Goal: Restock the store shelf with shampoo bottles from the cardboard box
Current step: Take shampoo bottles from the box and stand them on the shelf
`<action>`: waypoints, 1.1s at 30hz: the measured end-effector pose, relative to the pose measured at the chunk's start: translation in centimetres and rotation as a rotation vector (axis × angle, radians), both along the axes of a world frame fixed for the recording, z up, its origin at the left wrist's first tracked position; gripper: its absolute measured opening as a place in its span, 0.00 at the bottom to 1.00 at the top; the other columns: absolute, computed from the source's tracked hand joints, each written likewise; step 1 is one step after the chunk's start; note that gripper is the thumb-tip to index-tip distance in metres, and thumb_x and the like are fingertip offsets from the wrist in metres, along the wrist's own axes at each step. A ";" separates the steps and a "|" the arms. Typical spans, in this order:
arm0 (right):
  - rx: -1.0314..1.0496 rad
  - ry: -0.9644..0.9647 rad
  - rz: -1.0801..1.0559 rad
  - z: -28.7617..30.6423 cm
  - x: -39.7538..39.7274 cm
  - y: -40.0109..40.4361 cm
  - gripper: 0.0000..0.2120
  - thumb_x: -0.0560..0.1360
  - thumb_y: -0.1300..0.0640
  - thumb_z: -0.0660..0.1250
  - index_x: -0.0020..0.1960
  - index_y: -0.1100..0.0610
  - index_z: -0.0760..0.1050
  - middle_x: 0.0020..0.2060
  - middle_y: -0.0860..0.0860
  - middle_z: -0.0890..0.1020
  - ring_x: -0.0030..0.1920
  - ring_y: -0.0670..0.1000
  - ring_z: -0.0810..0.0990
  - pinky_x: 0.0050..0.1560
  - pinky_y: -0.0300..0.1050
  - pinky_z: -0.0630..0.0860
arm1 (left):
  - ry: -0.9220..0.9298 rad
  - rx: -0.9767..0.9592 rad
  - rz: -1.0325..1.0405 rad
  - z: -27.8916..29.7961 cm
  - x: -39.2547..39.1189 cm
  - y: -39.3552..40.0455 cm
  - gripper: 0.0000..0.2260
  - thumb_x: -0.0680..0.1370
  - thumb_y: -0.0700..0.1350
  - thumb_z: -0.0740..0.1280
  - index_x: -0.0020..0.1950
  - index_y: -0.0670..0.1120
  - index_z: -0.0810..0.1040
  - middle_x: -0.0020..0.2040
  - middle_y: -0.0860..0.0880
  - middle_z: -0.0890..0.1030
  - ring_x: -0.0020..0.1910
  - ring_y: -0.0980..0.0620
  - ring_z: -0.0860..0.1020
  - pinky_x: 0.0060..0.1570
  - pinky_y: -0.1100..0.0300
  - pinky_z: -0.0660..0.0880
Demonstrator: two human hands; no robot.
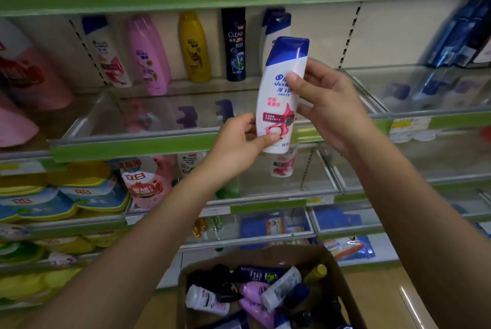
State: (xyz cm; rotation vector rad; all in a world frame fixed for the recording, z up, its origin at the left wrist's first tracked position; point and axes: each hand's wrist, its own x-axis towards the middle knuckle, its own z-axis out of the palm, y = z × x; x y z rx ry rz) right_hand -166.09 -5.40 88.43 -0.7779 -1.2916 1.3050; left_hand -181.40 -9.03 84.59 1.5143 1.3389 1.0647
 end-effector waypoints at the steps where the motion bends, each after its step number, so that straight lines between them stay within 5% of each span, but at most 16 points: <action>1: 0.008 -0.002 0.006 0.0 0.2 0.9 0.15 0.77 0.64 0.65 0.64 0.63 0.74 0.52 0.55 0.83 0.49 0.51 0.83 0.47 0.48 0.81 | 0.017 0.004 0.011 0.1 0.3 0.9 0.12 0.74 0.43 0.71 0.56 0.48 0.76 0.50 0.53 0.82 0.51 0.56 0.80 0.52 0.61 0.76; 9: 0.085 -0.035 0.037 -0.3 1.4 7.1 0.17 0.78 0.65 0.64 0.66 0.64 0.71 0.59 0.60 0.80 0.53 0.53 0.82 0.50 0.47 0.79 | 0.133 0.035 0.093 0.4 1.7 7.0 0.17 0.74 0.43 0.71 0.62 0.46 0.76 0.56 0.49 0.82 0.55 0.54 0.79 0.59 0.52 0.75; 14: 0.147 -0.094 0.065 -1.2 1.9 10.3 0.15 0.77 0.63 0.66 0.63 0.60 0.74 0.55 0.56 0.83 0.55 0.56 0.82 0.55 0.53 0.79 | 0.181 0.045 0.122 -0.1 2.2 10.1 0.15 0.73 0.44 0.73 0.59 0.47 0.77 0.54 0.49 0.82 0.54 0.53 0.79 0.59 0.51 0.74; 21: 0.159 -0.080 0.086 -3.0 2.1 12.5 0.15 0.77 0.66 0.65 0.64 0.59 0.73 0.52 0.52 0.84 0.52 0.51 0.83 0.50 0.45 0.79 | 0.201 0.013 0.169 -1.8 3.0 12.8 0.13 0.70 0.43 0.75 0.53 0.48 0.77 0.49 0.50 0.83 0.50 0.53 0.81 0.57 0.50 0.77; 26: 0.192 -0.109 0.062 -3.3 2.1 13.8 0.15 0.78 0.63 0.65 0.64 0.54 0.72 0.52 0.48 0.83 0.53 0.48 0.83 0.49 0.43 0.80 | 0.222 -0.001 0.202 -2.0 3.3 14.4 0.16 0.71 0.43 0.74 0.58 0.47 0.77 0.53 0.49 0.83 0.52 0.53 0.80 0.58 0.52 0.75; 33: 0.234 -0.145 0.002 -3.8 1.8 16.1 0.18 0.78 0.62 0.66 0.68 0.59 0.71 0.56 0.54 0.82 0.55 0.51 0.82 0.51 0.47 0.81 | 0.247 0.023 0.233 -2.2 3.6 16.2 0.18 0.72 0.42 0.73 0.61 0.47 0.75 0.56 0.48 0.82 0.54 0.51 0.79 0.59 0.53 0.75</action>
